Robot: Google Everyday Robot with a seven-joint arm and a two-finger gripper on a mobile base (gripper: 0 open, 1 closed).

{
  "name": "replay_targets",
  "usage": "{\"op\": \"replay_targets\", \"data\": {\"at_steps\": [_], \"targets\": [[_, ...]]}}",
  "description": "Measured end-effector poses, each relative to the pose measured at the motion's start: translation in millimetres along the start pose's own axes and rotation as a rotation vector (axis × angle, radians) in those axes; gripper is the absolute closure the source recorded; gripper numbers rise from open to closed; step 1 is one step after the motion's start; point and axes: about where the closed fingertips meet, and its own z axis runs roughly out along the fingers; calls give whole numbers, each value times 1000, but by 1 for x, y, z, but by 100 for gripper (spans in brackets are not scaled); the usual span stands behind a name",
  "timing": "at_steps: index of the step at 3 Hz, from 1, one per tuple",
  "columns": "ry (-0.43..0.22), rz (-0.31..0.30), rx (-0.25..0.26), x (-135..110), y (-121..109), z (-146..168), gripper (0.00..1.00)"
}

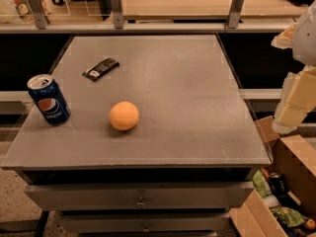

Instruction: Pick orange

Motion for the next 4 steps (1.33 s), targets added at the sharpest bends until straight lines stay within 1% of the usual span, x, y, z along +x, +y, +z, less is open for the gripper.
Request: {"op": "replay_targets", "data": {"at_steps": [1,2,3,4], "targets": [[-5,-12,19,-7,-1,-2,0],[-75,-58,37,-34,-5,5,0],[-181,-106,48,-73,-15,23,0],[-302,-141,46,-113,-32,48,0]]}}
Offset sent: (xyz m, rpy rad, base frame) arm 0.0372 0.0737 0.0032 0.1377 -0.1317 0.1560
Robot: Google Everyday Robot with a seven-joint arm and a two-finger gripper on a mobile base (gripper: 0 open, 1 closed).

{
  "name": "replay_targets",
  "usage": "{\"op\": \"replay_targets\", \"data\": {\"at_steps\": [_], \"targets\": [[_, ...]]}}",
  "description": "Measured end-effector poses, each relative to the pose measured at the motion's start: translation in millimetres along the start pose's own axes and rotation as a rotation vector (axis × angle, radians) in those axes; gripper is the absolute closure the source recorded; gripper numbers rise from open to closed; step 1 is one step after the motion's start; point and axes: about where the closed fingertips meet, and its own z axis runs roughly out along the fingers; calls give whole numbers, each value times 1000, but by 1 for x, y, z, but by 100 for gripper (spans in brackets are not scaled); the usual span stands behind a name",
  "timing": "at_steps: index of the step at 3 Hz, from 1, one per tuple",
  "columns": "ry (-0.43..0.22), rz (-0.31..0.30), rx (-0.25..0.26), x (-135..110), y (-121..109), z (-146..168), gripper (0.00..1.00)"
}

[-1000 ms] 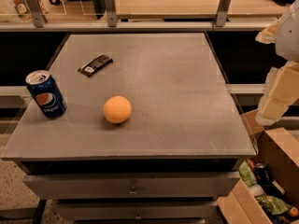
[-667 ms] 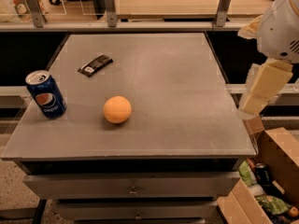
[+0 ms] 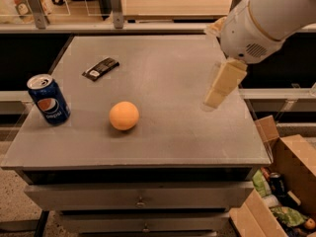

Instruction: Pick orange

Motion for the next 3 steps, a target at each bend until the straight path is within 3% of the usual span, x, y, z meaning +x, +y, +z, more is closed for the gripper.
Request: {"op": "replay_targets", "data": {"at_steps": [2,3], "targets": [[-191,-42,-79,-52,-27,79,0],[-285,-64,-130,-72,-23,104,0]]}}
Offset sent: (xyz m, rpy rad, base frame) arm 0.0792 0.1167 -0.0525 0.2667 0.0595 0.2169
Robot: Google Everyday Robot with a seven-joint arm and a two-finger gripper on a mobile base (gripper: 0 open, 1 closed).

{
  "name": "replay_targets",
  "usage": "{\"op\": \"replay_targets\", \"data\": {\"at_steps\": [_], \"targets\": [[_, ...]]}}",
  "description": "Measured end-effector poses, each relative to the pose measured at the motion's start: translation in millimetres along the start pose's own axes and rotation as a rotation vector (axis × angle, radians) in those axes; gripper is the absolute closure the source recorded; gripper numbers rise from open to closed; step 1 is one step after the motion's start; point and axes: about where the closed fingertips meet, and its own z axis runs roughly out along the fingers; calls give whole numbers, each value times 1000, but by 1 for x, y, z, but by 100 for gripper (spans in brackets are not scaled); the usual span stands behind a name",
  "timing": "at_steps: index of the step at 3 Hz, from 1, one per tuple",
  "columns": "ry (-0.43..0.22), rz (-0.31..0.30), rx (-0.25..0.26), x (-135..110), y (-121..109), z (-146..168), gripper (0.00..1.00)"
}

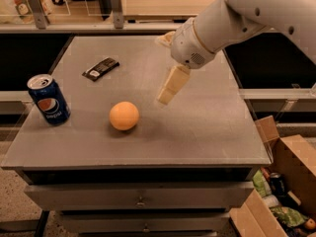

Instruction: Pick orange

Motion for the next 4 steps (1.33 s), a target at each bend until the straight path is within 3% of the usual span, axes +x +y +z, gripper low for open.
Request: {"op": "replay_targets", "data": {"at_steps": [2,4], "targets": [[-167,-98,-162,-27,36,48,0],[-235,-160,-320,-31,80,78,0]]}}
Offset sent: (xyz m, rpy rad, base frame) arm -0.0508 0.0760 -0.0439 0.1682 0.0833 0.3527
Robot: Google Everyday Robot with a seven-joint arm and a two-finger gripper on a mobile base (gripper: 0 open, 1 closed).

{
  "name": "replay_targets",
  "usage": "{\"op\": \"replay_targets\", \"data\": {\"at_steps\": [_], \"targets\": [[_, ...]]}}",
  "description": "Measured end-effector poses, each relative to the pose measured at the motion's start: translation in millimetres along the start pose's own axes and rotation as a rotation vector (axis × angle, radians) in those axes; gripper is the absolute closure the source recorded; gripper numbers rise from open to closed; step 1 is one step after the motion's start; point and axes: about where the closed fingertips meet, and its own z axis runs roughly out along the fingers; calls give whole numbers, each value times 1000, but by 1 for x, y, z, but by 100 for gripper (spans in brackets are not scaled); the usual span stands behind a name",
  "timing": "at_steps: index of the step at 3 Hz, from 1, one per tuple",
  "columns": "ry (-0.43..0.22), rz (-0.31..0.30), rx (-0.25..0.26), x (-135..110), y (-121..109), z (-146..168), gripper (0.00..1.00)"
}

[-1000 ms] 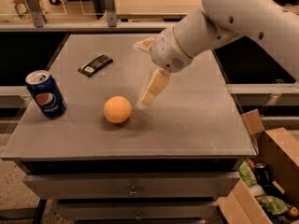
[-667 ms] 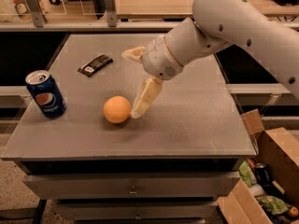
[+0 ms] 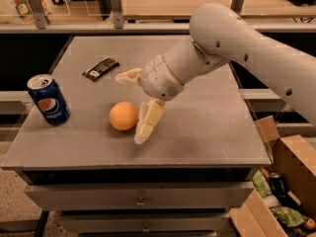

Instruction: Pick orange

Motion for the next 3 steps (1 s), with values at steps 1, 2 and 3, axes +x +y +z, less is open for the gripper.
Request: {"op": "replay_targets", "data": {"at_steps": [1,2,3], "targets": [[-15,-4,-41,1,10,16,16],[-18,10,-60,6,15,25,40],[-21,24,-59,6,15,23,62]]}}
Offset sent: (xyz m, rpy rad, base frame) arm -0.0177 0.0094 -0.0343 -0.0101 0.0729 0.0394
